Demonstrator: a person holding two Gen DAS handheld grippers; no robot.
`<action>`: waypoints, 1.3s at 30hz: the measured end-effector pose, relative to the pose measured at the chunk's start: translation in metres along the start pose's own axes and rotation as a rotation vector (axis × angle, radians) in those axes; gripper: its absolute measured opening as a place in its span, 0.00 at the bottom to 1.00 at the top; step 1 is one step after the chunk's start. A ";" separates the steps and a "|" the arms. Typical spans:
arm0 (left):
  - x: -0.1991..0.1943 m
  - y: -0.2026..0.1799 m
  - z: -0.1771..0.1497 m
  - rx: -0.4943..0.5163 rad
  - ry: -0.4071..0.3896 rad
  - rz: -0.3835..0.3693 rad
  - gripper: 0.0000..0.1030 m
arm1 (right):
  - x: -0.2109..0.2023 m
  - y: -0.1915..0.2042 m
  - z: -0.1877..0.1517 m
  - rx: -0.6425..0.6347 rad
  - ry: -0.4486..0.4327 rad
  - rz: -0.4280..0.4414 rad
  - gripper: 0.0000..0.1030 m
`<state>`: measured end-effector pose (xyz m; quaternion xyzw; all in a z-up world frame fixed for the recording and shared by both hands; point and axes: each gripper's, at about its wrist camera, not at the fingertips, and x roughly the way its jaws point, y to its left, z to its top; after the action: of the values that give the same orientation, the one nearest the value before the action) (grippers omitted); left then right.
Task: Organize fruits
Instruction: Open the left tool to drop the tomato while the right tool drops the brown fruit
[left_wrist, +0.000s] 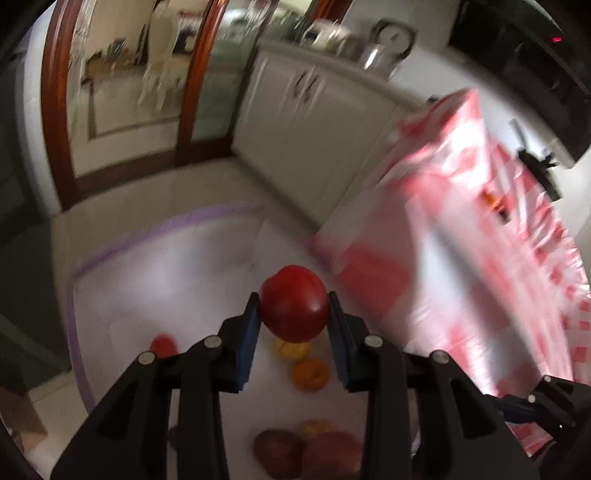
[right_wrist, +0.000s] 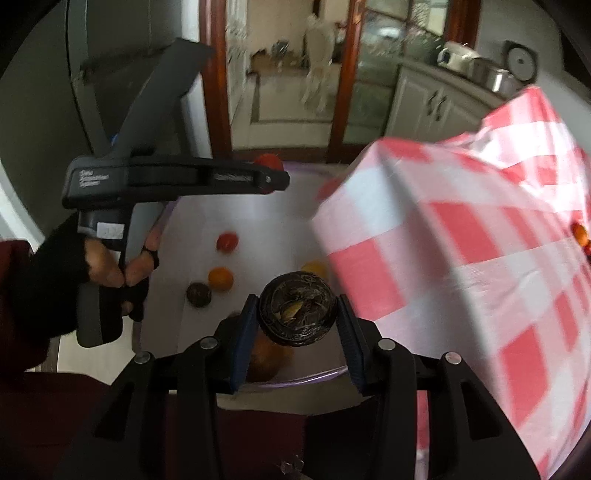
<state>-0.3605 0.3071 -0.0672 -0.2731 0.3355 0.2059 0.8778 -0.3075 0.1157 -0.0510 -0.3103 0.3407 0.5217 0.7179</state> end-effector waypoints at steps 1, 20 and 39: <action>0.009 0.005 -0.006 -0.011 0.033 0.022 0.35 | 0.009 0.001 -0.002 -0.005 0.025 0.002 0.41; 0.043 0.039 -0.028 -0.118 0.148 0.195 0.36 | 0.089 0.028 0.001 -0.123 0.123 0.030 0.42; 0.031 0.048 -0.025 -0.218 0.099 0.257 0.98 | 0.077 0.028 0.005 -0.142 0.055 -0.030 0.84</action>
<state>-0.3771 0.3340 -0.1207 -0.3313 0.3862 0.3380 0.7917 -0.3164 0.1687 -0.1136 -0.3798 0.3177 0.5252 0.6921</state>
